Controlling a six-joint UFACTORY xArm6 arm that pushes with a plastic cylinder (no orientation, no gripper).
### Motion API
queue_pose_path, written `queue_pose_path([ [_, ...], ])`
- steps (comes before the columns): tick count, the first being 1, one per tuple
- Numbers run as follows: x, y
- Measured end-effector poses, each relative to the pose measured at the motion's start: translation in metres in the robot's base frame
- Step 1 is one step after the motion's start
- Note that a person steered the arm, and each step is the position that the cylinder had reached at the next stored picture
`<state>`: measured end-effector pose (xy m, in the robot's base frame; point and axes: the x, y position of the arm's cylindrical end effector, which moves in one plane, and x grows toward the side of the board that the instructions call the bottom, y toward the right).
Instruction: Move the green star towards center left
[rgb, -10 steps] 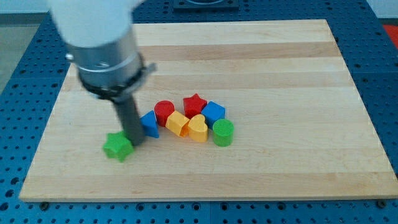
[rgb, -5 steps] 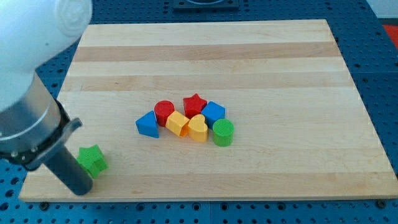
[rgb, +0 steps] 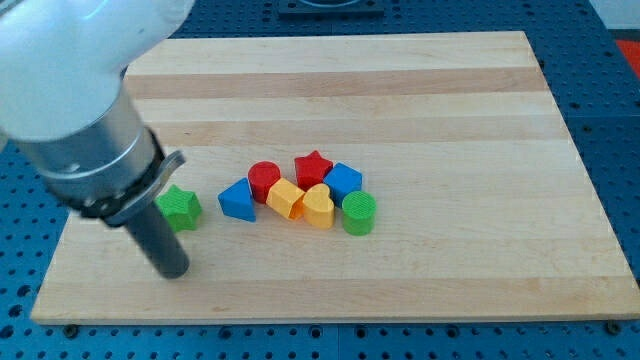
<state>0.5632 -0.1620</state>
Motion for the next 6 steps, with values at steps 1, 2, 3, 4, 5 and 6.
queue_pose_path([
  [1, -0.033, -0.022],
  [2, -0.063, -0.041],
  [3, -0.088, -0.041],
  [4, -0.084, -0.037],
  [5, -0.068, -0.029],
  [6, -0.034, -0.022],
])
